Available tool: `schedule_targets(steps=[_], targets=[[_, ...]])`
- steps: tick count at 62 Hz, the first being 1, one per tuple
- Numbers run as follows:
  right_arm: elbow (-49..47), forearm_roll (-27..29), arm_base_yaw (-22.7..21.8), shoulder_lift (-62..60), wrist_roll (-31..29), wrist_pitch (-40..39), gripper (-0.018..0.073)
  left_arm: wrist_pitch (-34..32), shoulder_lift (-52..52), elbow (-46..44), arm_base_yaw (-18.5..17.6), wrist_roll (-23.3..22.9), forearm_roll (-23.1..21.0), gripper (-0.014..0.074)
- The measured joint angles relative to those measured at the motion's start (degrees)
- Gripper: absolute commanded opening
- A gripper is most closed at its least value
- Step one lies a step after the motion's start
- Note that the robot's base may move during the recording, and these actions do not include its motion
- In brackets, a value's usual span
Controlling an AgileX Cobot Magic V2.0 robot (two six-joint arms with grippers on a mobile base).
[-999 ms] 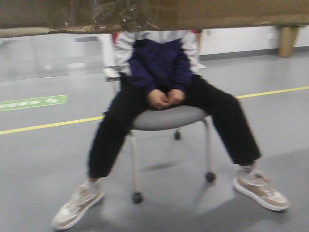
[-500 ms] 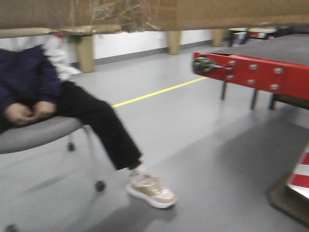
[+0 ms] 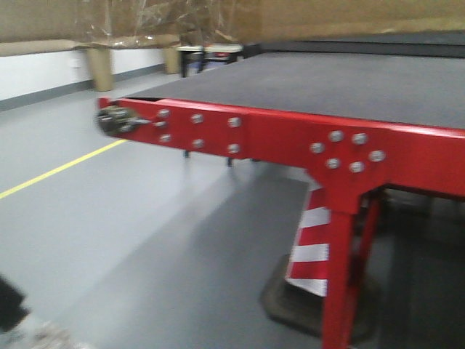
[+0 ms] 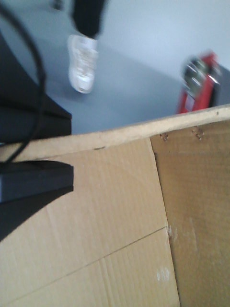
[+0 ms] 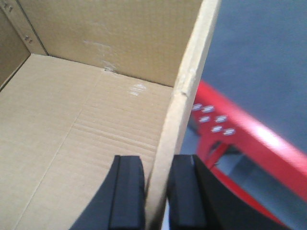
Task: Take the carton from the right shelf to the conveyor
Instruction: 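Carry the carton with both grippers over the grey conveyor belt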
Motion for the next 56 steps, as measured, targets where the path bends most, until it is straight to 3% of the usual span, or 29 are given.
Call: schedule_targets(steps=[30,56], targets=[[0.1,1.7,0.0,0.4,0.0,-3.5,-0.0070,-2.0,0.0,0.0,-0.5,-0.2,9.5,-0.0009],[0.1,2.1,0.1,0.5,0.0,-3.5,-0.0070,-2.4,0.0,0.0,-0.8,-0.2,10.8,-0.0009]])
